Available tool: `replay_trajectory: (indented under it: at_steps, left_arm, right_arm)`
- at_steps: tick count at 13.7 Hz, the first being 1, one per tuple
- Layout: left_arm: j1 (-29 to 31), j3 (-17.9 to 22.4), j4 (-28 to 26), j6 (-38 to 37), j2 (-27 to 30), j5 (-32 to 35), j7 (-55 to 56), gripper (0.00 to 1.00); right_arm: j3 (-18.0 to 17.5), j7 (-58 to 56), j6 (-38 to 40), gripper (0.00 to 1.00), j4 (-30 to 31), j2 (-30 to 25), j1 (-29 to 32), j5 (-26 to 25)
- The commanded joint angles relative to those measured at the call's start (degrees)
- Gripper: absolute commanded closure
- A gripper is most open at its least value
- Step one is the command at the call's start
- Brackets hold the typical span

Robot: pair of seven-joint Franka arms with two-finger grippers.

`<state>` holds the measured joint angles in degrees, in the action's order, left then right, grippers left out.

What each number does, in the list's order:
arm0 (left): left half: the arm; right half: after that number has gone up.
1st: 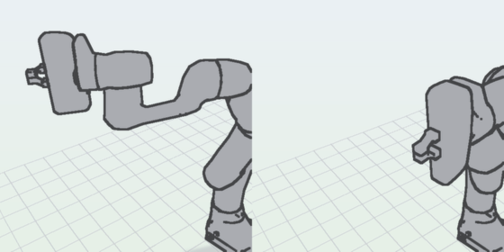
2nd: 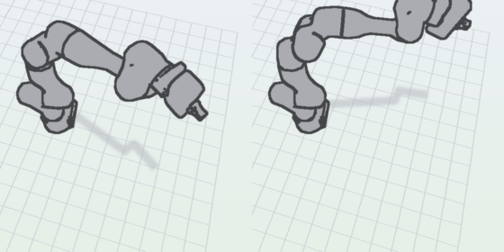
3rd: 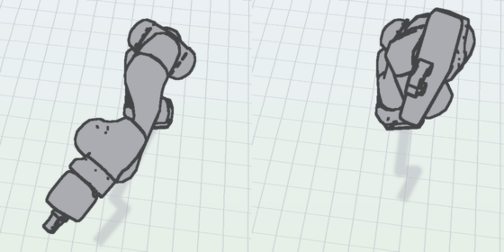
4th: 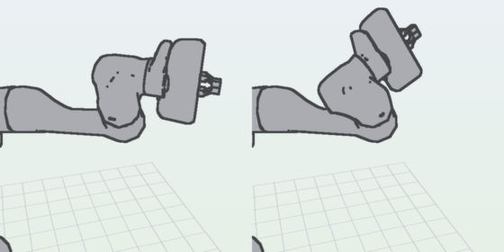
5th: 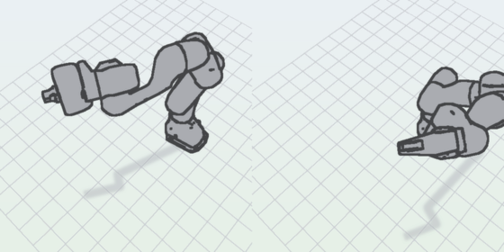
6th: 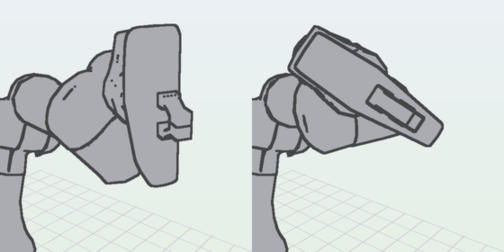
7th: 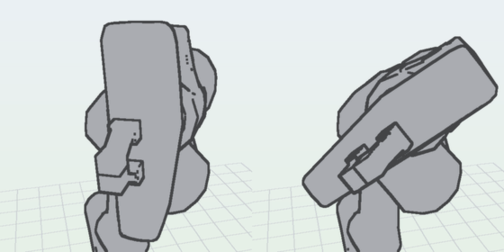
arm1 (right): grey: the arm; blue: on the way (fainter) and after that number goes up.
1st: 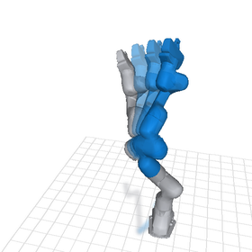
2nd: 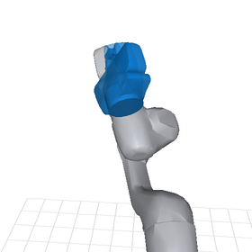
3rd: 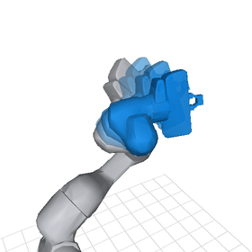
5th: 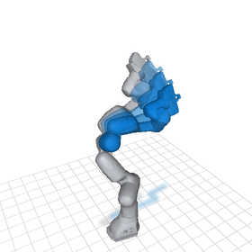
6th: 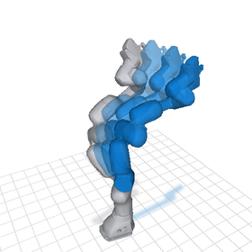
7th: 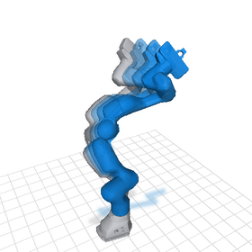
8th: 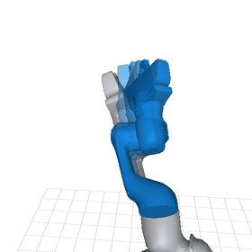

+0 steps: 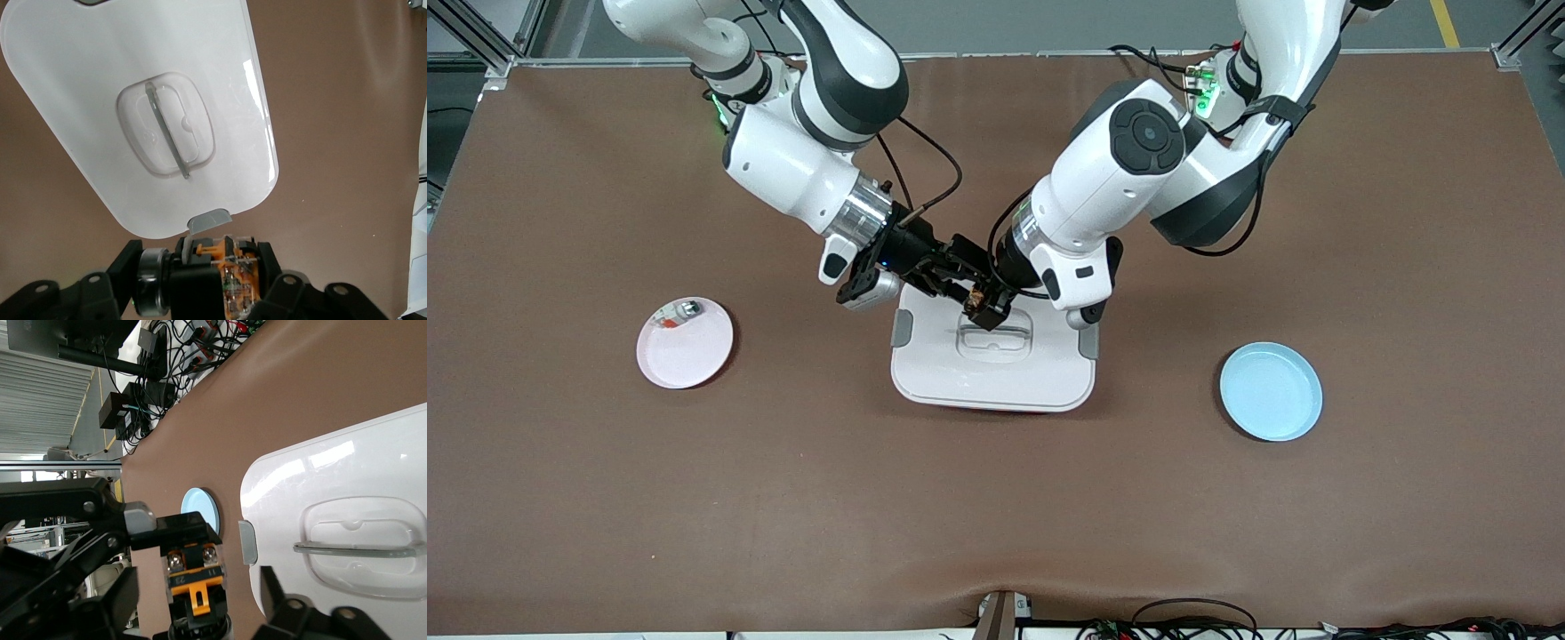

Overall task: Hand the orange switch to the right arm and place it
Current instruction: 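Close the right gripper on the switch and open the left gripper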

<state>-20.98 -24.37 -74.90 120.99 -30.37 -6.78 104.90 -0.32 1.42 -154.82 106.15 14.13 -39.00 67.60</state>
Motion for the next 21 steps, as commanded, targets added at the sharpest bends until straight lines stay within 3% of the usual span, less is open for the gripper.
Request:
replay_trajectory:
  at_steps: [1,2,4,8,9,10,11,16,21]
  left_arm:
    - [-0.6,0.1,1.4,-0.9,-0.2,-1.7,0.7,1.0]
    - [-0.6,0.1,1.4,-0.9,-0.4,-1.7,0.7,1.0]
    - [-0.6,0.1,1.4,-0.9,-0.5,-1.7,0.7,1.0]
    - [-0.7,0.1,1.4,-0.9,-0.5,-1.7,0.7,1.0]
    - [-0.6,0.1,1.4,-0.9,-0.5,-1.7,0.6,0.84]
    - [-0.6,0.2,1.4,-0.9,-0.5,-1.7,0.5,0.15]
    - [-0.6,0.2,1.4,-0.9,-0.4,-1.7,0.1,0.0]
    - [0.1,0.5,1.4,-1.1,0.4,-1.6,0.3,0.0]
    - [3.7,2.3,1.4,-6.3,4.4,-0.2,-2.6,0.0]
  right_arm:
    - [0.1,-1.3,0.0,0.79,-1.7,1.2,-0.2,1.2]
    - [0.1,-1.3,0.0,0.88,-1.7,1.2,-0.1,1.1]
    - [0.1,-1.4,0.0,0.98,-1.7,1.2,0.1,1.1]
    - [0.1,-3.0,0.0,1.0,-1.6,1.2,0.3,1.1]
    - [0.1,-3.0,0.1,1.0,-1.6,1.2,0.3,1.1]
    - [0.1,-3.0,0.1,1.0,-1.7,1.2,0.3,1.1]
    - [0.1,-3.0,0.1,1.0,-1.7,1.2,0.3,1.1]
    - [0.1,-2.7,0.8,1.0,-1.4,1.0,0.4,1.1]
    - [0.1,-2.4,1.6,1.0,-0.2,0.0,0.3,1.1]
